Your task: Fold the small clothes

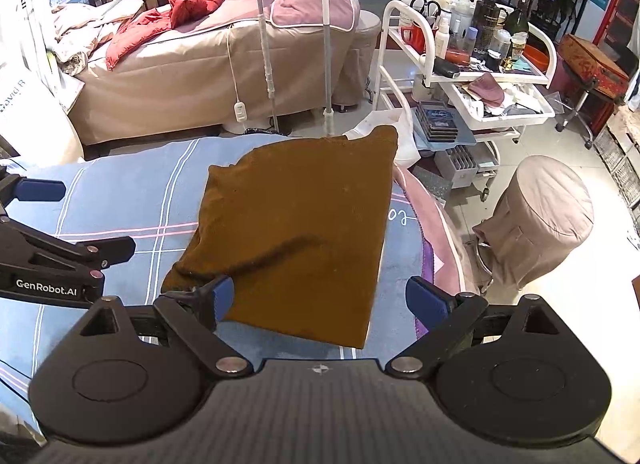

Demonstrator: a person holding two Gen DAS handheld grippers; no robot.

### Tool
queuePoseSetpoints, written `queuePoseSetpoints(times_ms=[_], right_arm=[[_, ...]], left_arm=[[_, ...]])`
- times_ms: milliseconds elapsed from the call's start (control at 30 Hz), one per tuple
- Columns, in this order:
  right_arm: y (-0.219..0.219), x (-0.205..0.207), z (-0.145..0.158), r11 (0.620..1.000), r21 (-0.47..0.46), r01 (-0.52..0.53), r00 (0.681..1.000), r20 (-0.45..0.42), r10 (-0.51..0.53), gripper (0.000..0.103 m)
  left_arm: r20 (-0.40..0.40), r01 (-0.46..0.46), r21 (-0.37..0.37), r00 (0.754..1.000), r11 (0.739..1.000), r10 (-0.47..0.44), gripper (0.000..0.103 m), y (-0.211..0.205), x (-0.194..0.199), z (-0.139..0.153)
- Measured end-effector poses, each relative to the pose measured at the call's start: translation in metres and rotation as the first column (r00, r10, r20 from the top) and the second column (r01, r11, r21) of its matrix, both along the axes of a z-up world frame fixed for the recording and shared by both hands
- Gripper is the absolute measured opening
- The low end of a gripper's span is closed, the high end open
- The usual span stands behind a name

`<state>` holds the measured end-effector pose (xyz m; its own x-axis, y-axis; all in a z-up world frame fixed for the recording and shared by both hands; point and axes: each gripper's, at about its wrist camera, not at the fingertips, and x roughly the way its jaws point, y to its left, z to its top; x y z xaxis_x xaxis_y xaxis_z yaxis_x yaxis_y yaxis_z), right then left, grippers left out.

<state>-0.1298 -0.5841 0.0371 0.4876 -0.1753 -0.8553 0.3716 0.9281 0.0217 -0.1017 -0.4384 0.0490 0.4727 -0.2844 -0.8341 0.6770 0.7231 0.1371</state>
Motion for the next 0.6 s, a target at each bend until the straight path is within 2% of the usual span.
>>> queuePoseSetpoints(times_ms=[100,200,267,333,600], right_arm=[[0.0010,-0.0004,-0.0002,1.000,-0.002,0.002,1.000,0.002,-0.002,0.103],[0.0011,-0.0003,-0.0004,1.000,-0.002,0.003,1.000,0.002,-0.003,0.103],[0.0011,-0.0002,-0.0008,1.000,-0.004,0.003,1.000,0.001,-0.003,0.103],[0.0010,-0.0003,-0.0008,1.000,-0.002,0.004,1.000,0.003,-0.004,0.103],[0.0014,-0.0004,-0.0007,1.000,-0.004,0.004,1.000,0.002,-0.004,0.103]], left_arm=[[0.007,0.002,-0.019,1.000,1.000,-0.002,0.097,-0.0001,0.0005,0.0024],[0.011,-0.001,-0.007,1.000,1.000,0.001,0.096,-0.0021,0.0003,0.0015],[-0.005,0.007,-0.007,1.000,1.000,-0.007,0.097,-0.0031,0.0010,0.0013],[-0.008,0.004,-0.007,1.000,1.000,-0.004,0.103,-0.0040,0.0012,0.0023],[-0.022,-0.013,0.024,1.000,1.000,0.014,0.103,-0.0052,0.0035,-0.0036]])
